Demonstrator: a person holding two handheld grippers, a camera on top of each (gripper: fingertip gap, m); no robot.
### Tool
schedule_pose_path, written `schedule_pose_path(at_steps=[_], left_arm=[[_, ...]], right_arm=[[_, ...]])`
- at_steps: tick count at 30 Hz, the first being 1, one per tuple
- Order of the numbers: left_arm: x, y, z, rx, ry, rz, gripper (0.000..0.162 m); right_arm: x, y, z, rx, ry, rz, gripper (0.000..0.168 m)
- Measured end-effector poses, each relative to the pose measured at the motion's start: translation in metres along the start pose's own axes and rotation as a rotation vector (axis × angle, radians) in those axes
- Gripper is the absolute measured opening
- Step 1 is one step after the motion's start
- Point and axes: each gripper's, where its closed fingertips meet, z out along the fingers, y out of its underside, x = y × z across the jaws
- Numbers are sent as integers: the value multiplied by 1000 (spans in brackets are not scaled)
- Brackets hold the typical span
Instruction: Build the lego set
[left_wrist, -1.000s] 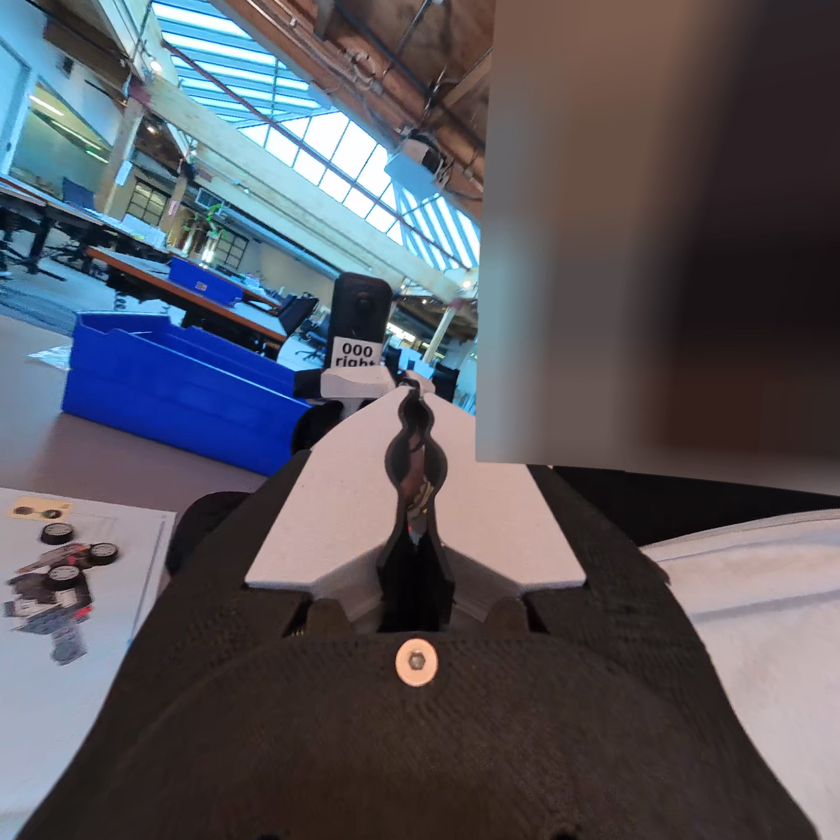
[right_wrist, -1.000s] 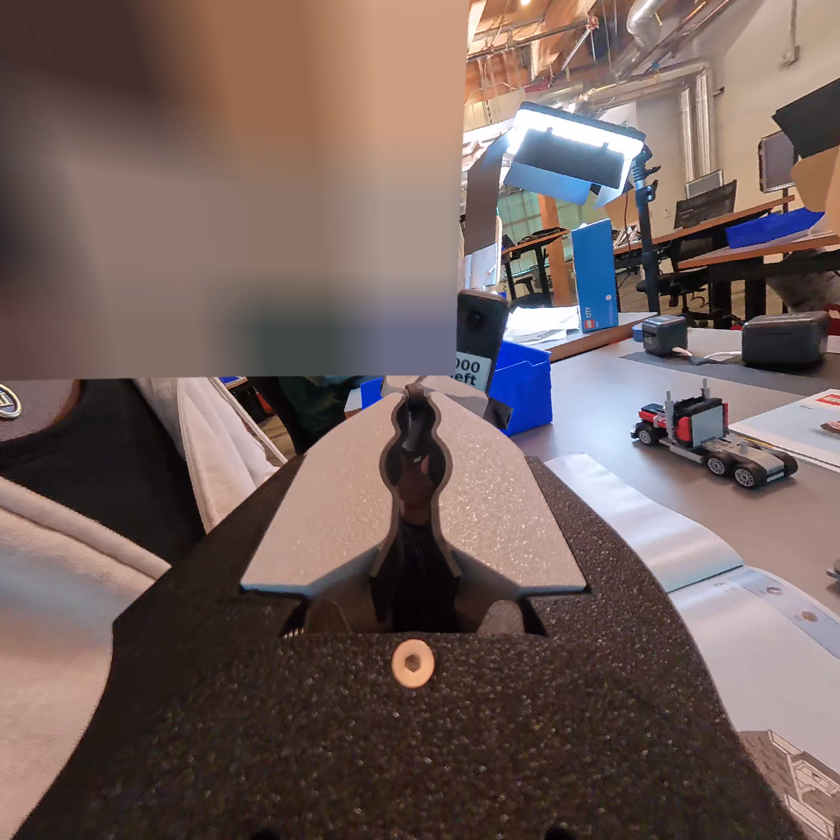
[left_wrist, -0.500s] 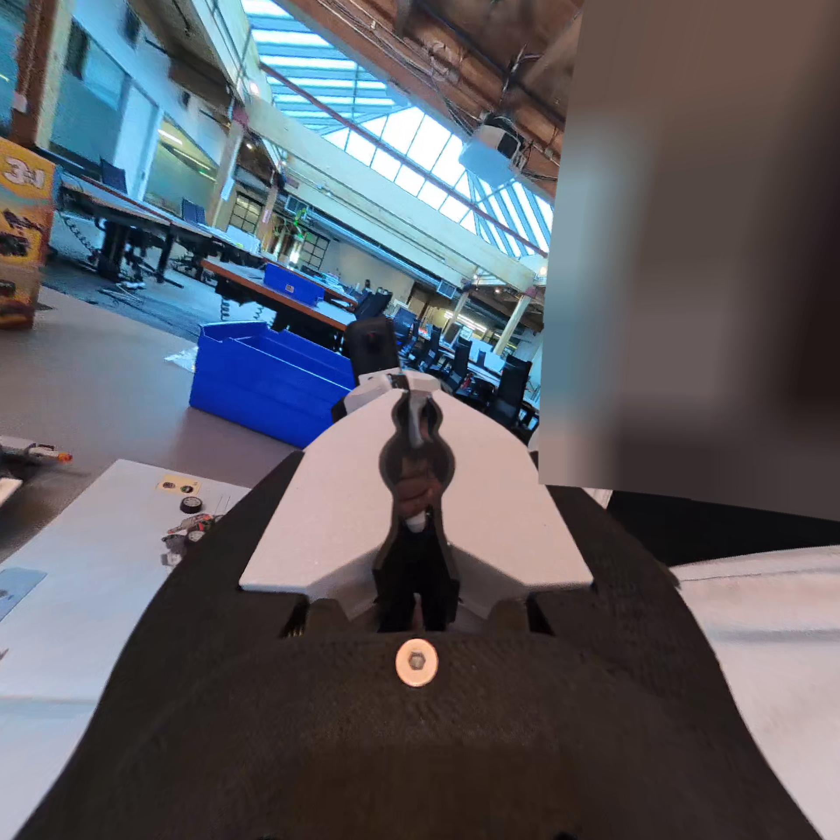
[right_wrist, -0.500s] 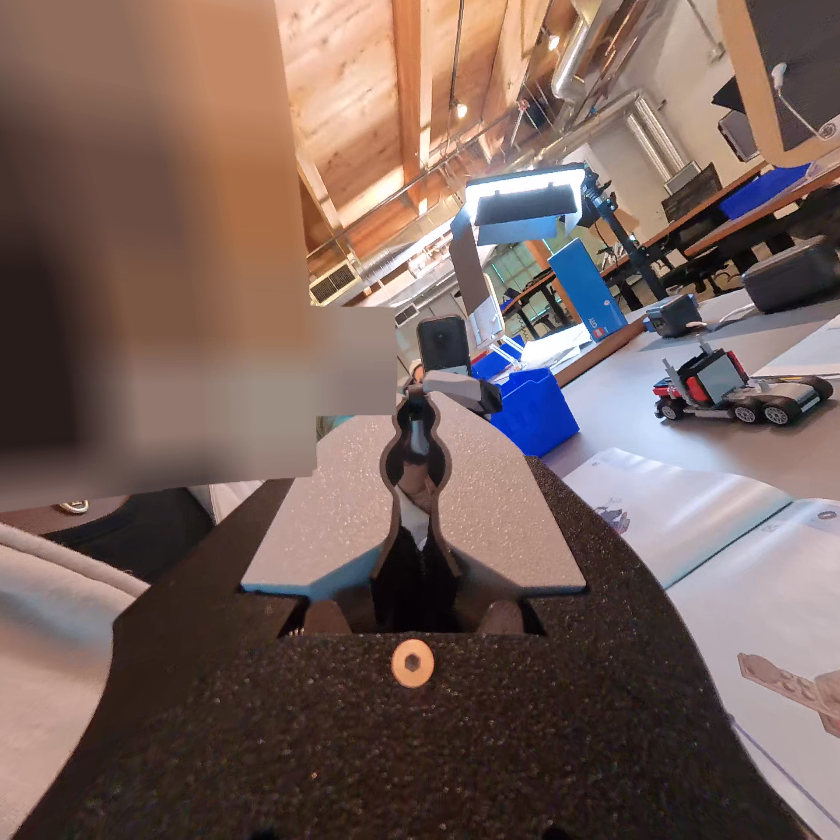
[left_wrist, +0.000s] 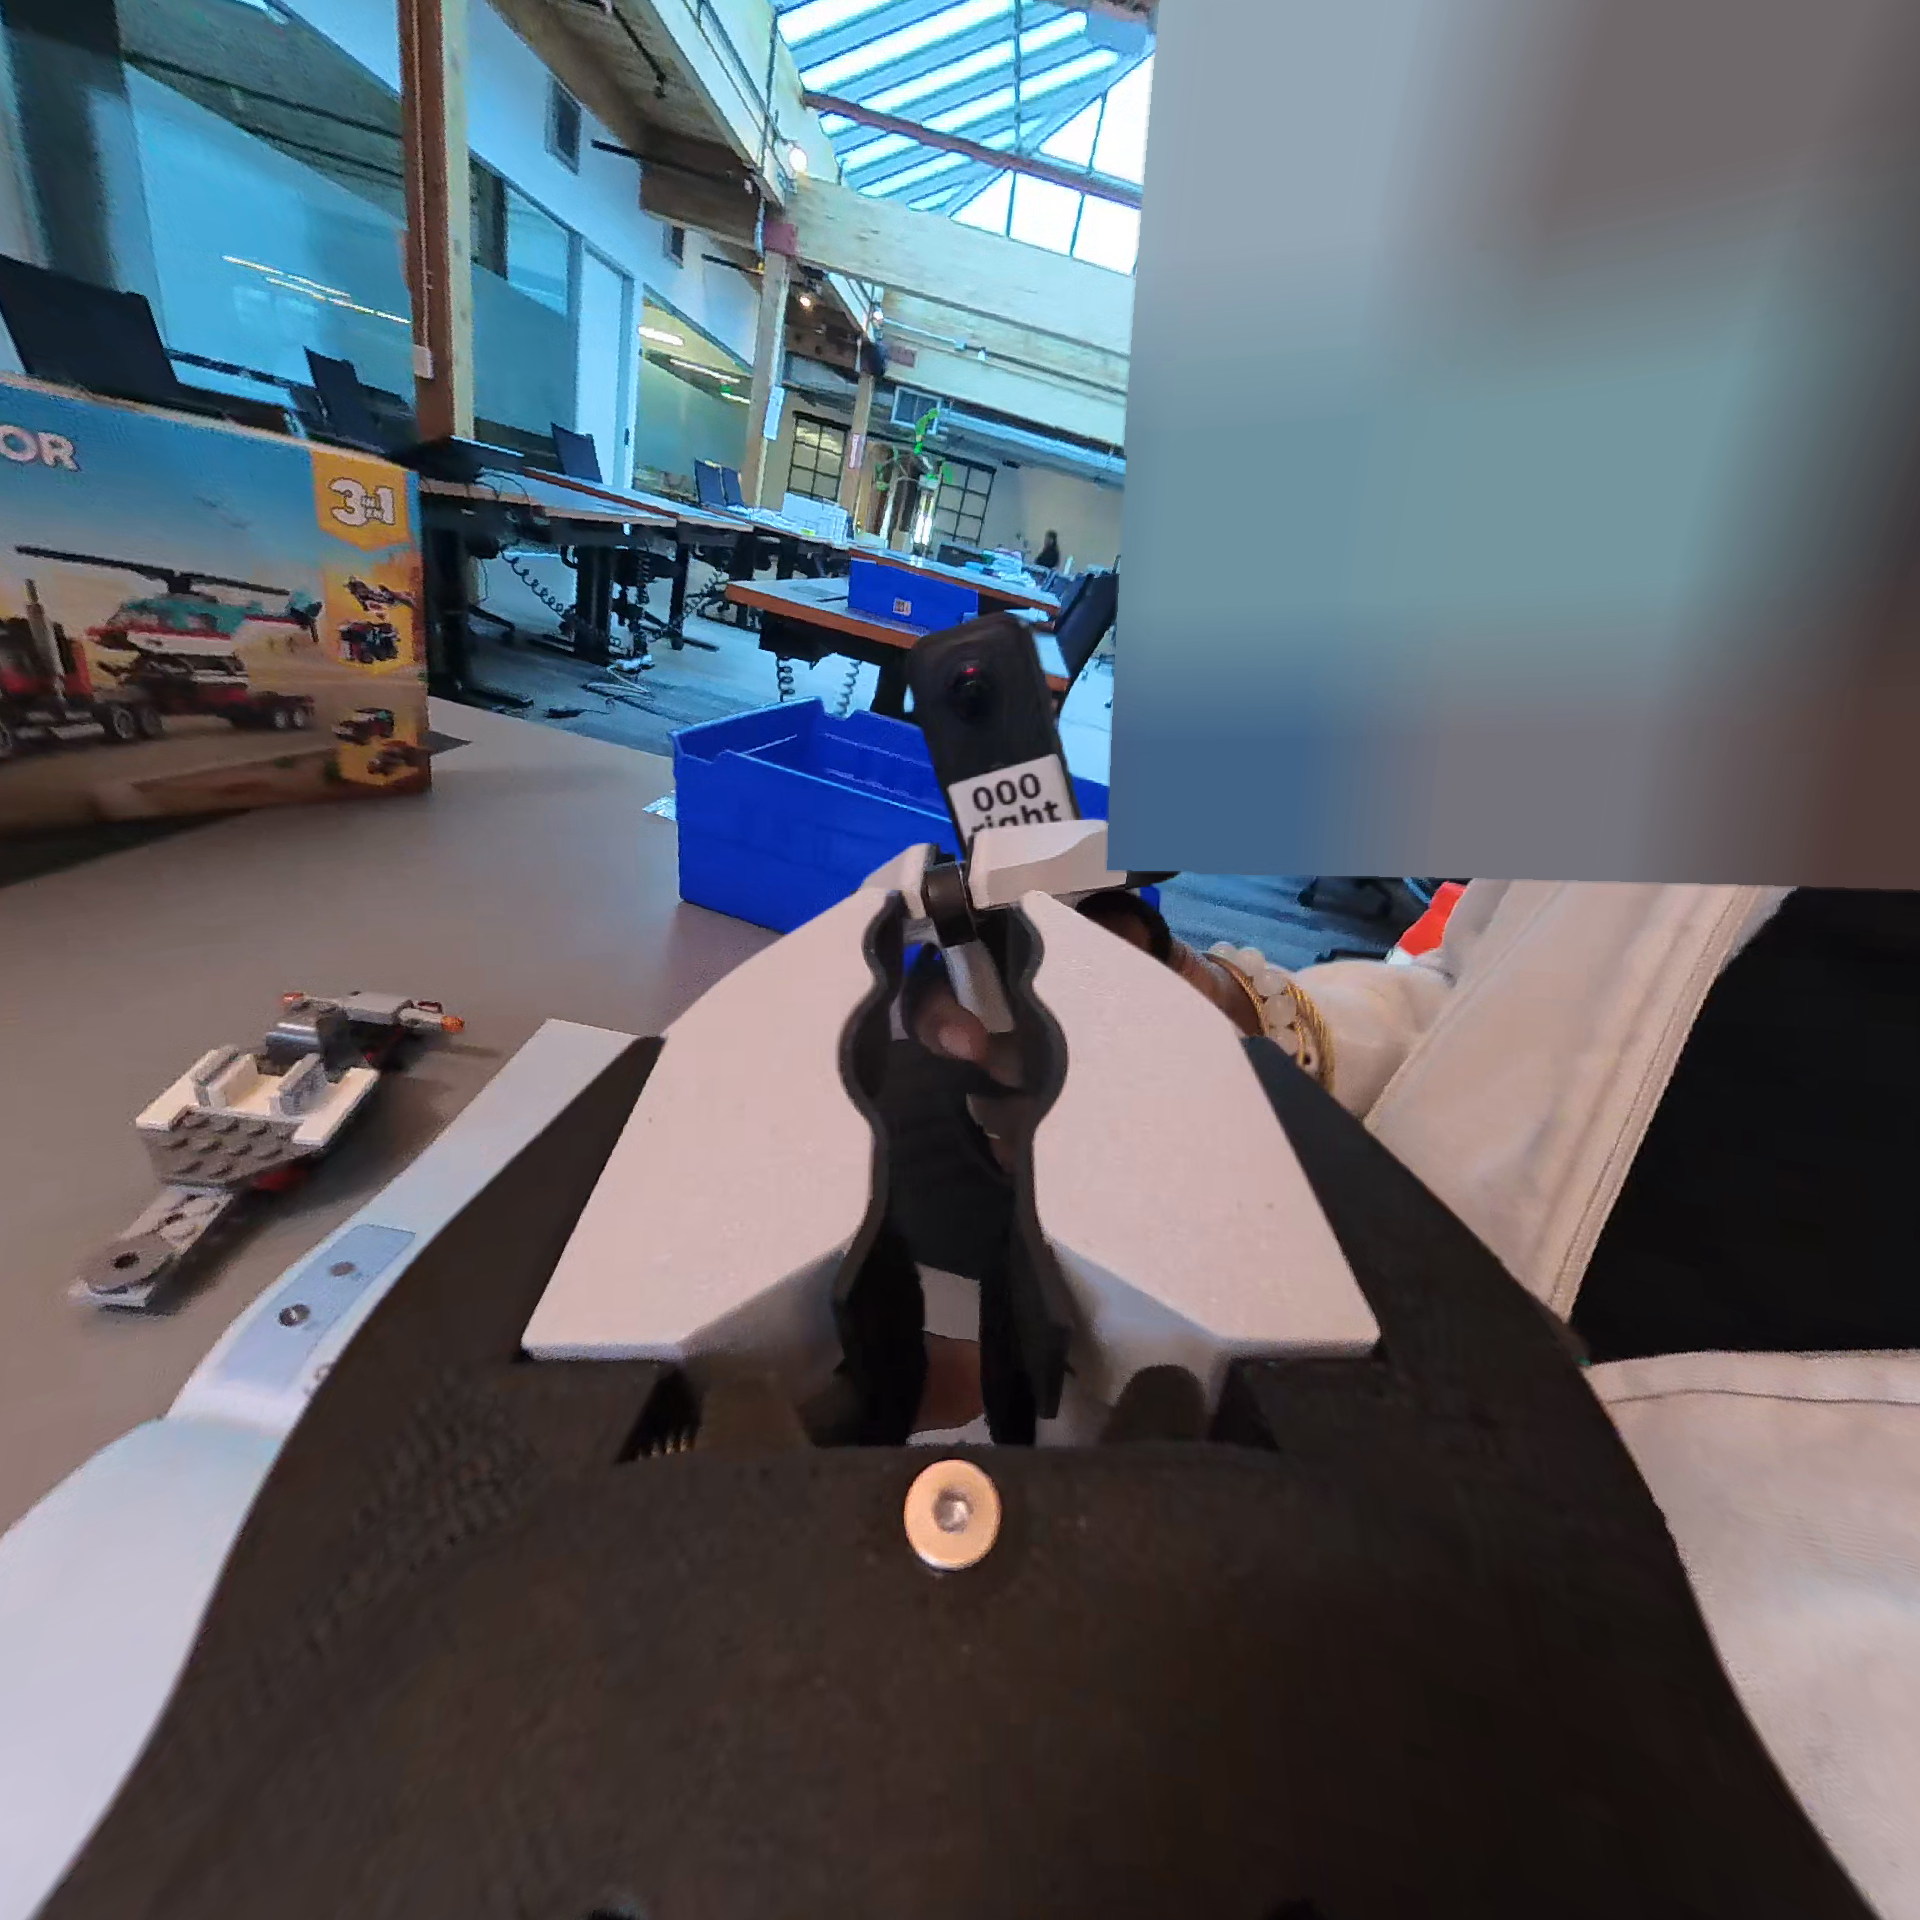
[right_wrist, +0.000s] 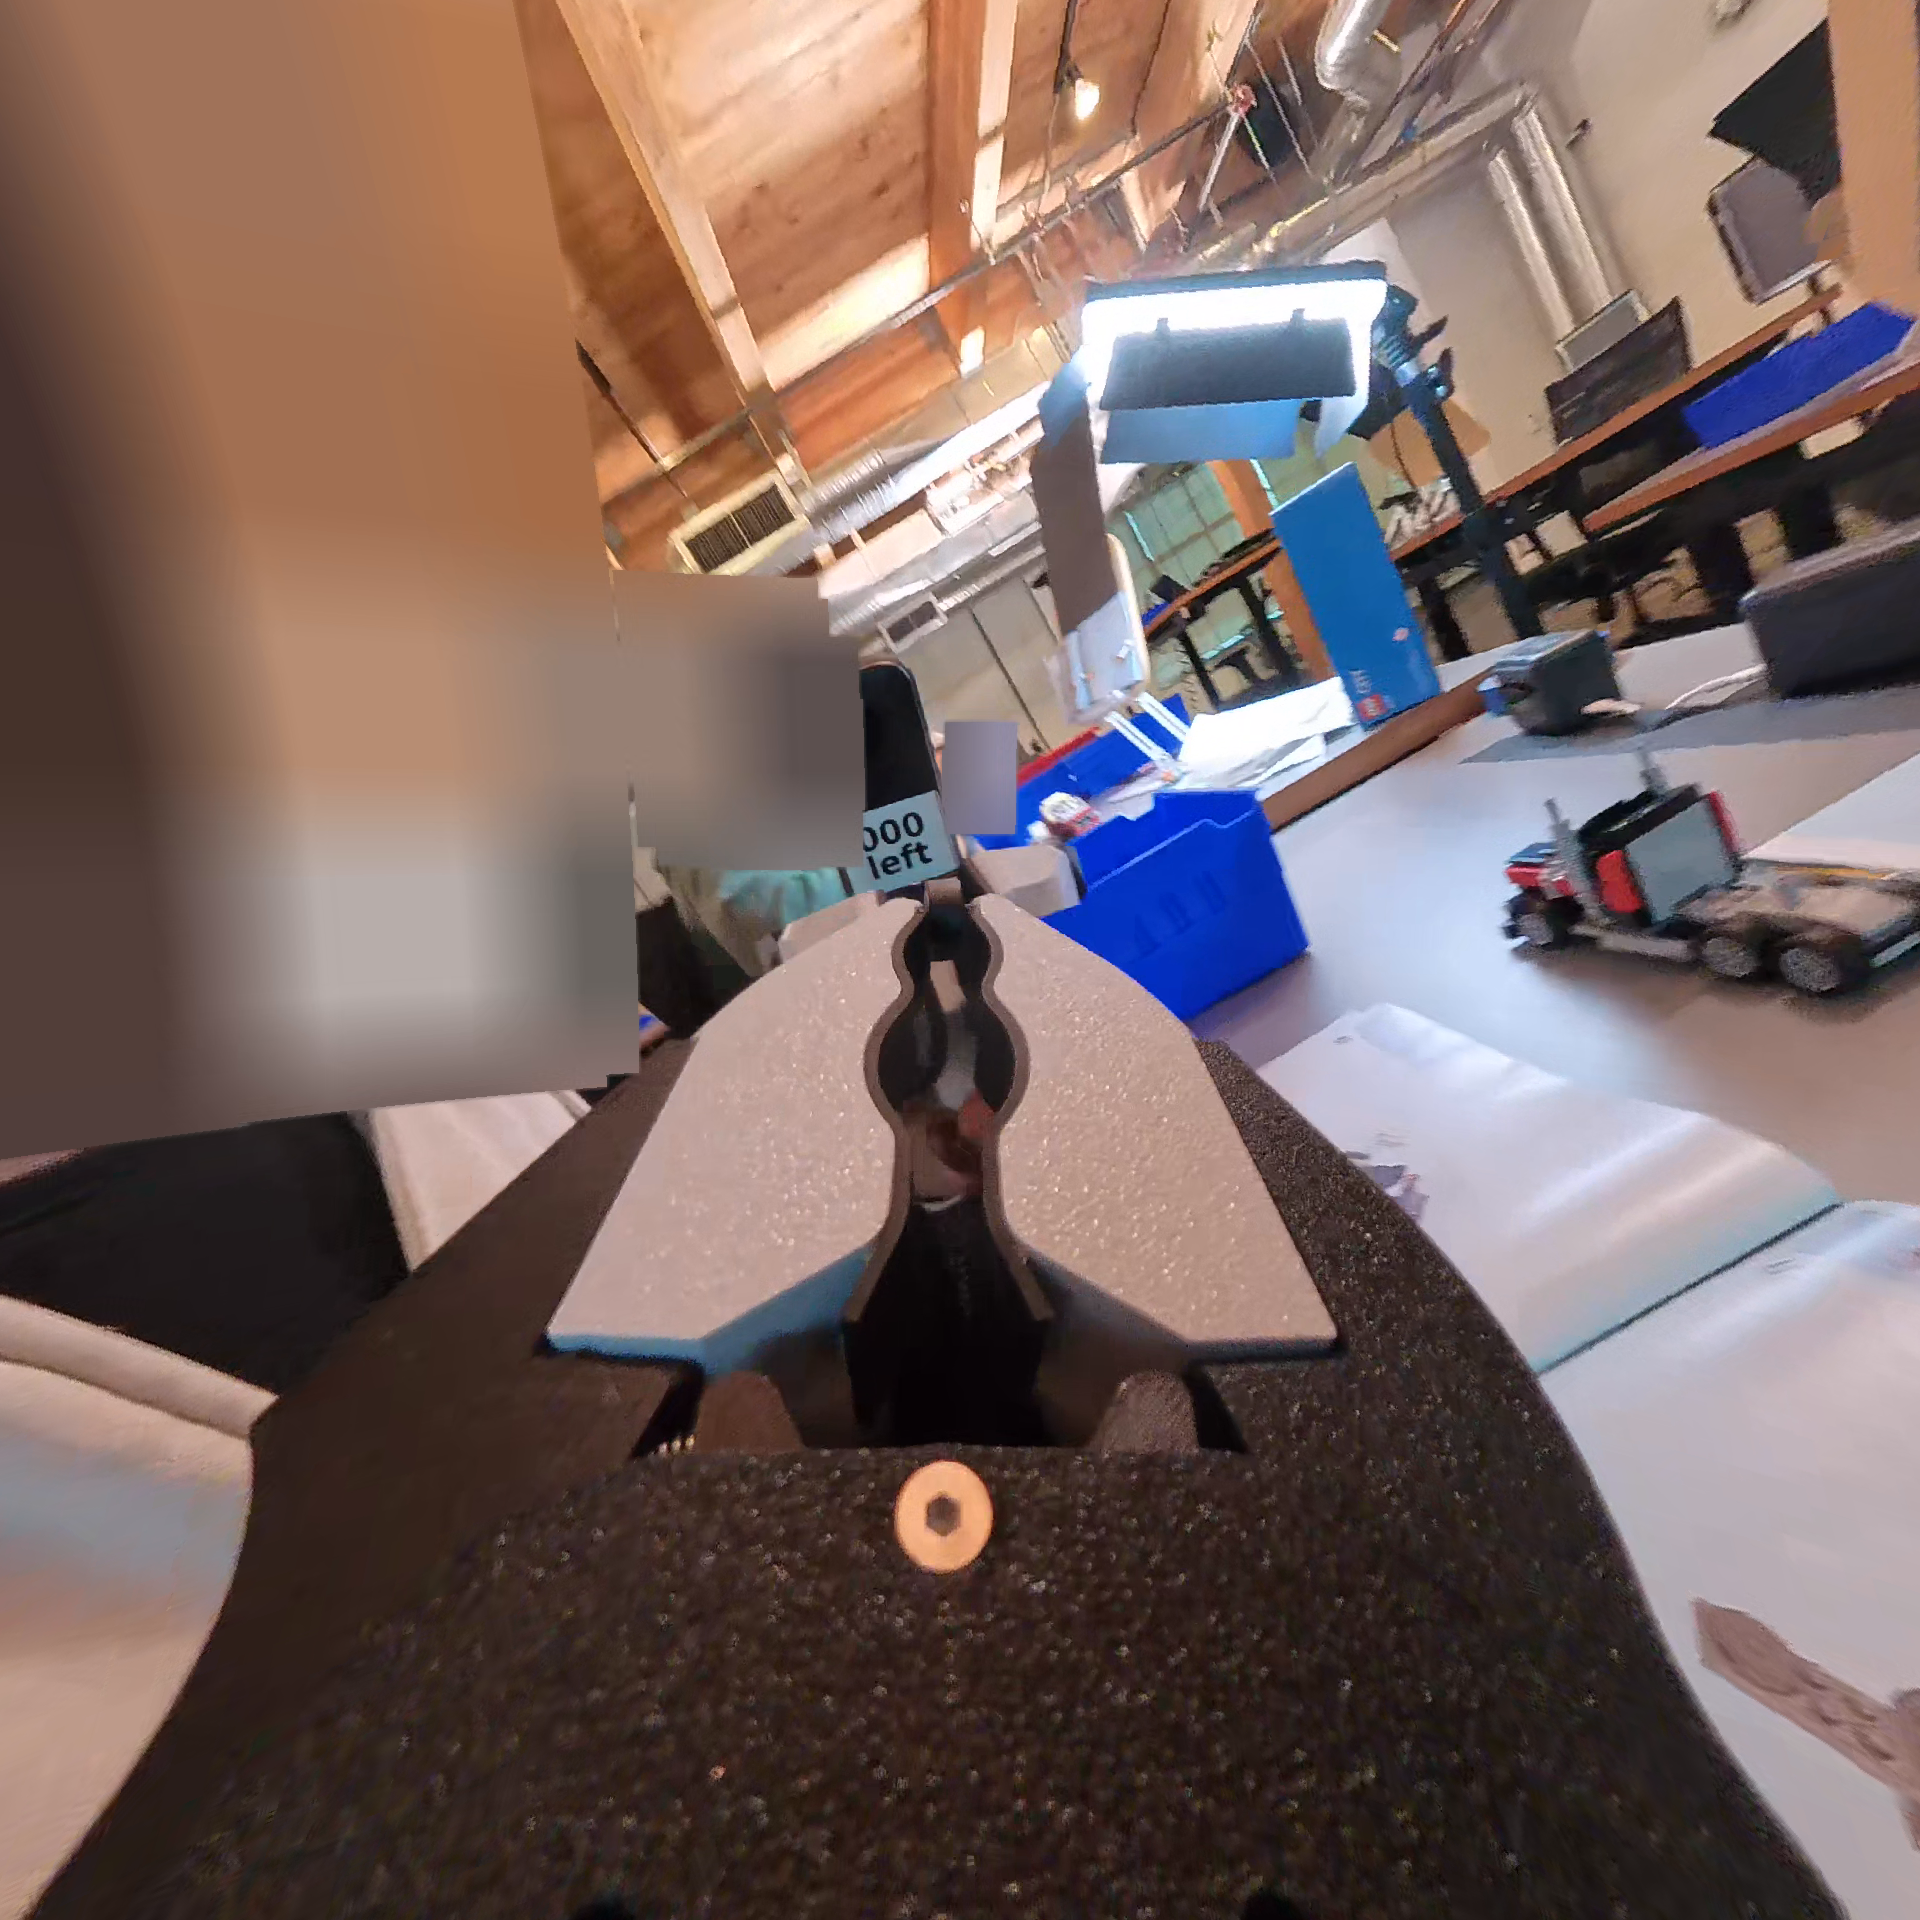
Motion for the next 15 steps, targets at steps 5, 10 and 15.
schedule_pose_path(at_steps=[5,10,15], left_arm=[[-4,11,-10,13,-19,-25,6],[-9,19,-13,-33,-97,85,6],[-14,24,-15,-30,-109,105,7]], right_arm=[[6,12,-1,-161,100,-261,5],[12,20,-2,-201,112,-258,5],[19,23,-1,-178,106,-108,5]])
